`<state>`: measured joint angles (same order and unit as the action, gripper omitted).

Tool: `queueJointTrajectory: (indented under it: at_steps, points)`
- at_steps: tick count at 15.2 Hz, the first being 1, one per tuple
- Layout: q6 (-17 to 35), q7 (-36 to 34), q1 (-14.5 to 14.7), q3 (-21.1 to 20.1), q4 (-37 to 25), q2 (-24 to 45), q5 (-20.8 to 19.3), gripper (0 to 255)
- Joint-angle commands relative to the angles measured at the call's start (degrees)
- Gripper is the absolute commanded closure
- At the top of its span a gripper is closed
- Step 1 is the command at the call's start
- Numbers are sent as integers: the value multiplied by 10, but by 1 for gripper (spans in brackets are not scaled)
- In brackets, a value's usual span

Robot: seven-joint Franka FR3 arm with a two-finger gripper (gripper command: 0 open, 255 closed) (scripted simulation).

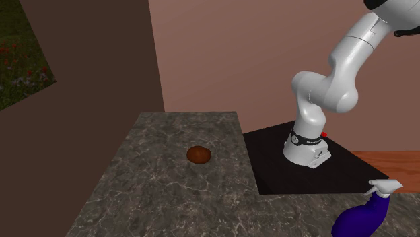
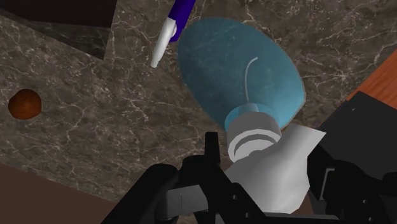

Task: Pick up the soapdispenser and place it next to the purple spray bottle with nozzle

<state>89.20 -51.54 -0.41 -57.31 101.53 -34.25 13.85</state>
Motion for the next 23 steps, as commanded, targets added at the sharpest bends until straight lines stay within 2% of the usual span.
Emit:
queueJointTrajectory:
  at_steps: [1, 12, 23]
  points:
    - [17, 0, 6, 1, 23, -8, 5, 255]
    - [93, 0, 26, -10, 119, -32, 27, 255]
    - [170, -5, 34, -38, 200, -42, 48, 255]
